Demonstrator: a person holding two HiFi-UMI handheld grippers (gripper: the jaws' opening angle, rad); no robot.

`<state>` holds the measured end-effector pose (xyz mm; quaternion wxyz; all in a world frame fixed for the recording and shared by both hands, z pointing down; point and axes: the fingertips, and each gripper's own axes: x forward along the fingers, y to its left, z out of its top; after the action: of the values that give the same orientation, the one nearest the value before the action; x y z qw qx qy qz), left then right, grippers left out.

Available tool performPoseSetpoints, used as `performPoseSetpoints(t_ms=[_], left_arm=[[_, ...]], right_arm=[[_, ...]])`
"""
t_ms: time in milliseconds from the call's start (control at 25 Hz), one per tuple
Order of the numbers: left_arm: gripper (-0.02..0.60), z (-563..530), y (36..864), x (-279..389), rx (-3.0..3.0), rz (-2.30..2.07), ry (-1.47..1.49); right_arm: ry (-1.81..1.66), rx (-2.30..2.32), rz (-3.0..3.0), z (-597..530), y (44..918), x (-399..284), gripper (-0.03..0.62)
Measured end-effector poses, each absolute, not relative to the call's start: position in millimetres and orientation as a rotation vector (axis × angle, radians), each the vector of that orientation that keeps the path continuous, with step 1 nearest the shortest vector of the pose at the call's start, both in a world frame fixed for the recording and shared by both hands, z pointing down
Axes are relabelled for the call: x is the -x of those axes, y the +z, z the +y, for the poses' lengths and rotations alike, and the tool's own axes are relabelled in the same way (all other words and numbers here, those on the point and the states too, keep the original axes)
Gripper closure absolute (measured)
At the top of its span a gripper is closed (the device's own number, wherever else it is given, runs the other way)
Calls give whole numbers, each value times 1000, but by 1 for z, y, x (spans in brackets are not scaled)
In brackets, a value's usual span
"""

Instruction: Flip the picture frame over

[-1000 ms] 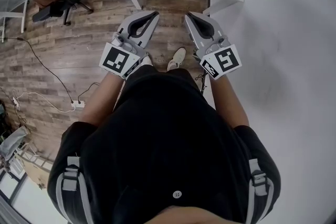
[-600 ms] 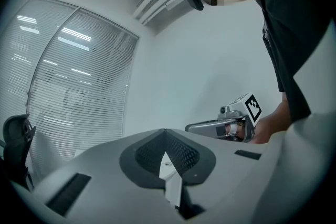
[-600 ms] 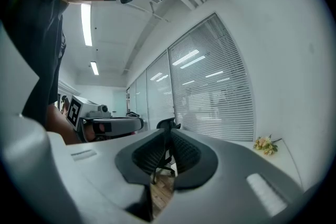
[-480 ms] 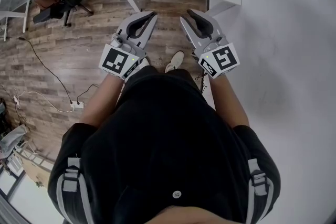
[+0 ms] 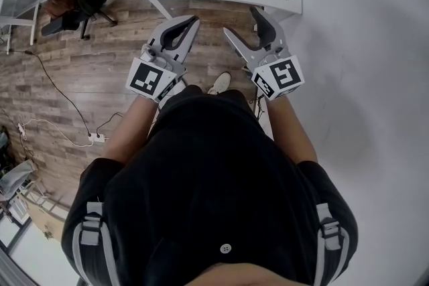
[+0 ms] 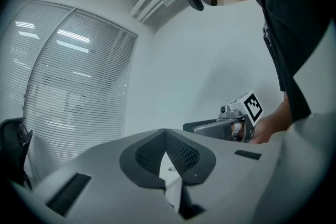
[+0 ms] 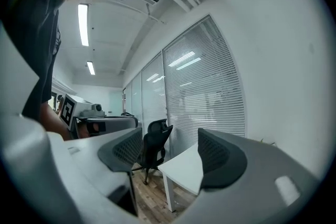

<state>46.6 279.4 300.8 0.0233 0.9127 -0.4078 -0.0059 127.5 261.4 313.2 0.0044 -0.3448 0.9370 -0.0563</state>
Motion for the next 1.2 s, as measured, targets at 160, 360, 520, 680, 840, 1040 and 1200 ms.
performPoseSetpoints(t_ms=[160, 360, 520, 680, 840, 1040, 1200], left_arm=[[577, 270, 292, -55, -2816, -1281, -8], [577, 253, 296, -73, -2808, -1318, 2], [577, 243, 299, -73, -2789, -1336, 18], [577, 226, 304, -63, -2760, -1358, 14], [577, 199, 313, -49, -2775, -1348, 18], [577, 157, 313, -32, -2821, -1292, -1], [577, 115, 313, -9, -2836, -1248, -20]], right_arm=[[-174, 1077, 2950, 250, 306, -136, 244], [-179, 1063, 2958, 227, 313, -156, 233], [-201, 1051, 2963, 210, 317, -157, 233], [-221, 1032, 2973, 193, 324, -148, 233], [-229, 1035, 2987, 171, 332, -134, 233], [-246, 1084, 2985, 128, 336, -115, 233], [-270, 1133, 2993, 89, 342, -92, 233]])
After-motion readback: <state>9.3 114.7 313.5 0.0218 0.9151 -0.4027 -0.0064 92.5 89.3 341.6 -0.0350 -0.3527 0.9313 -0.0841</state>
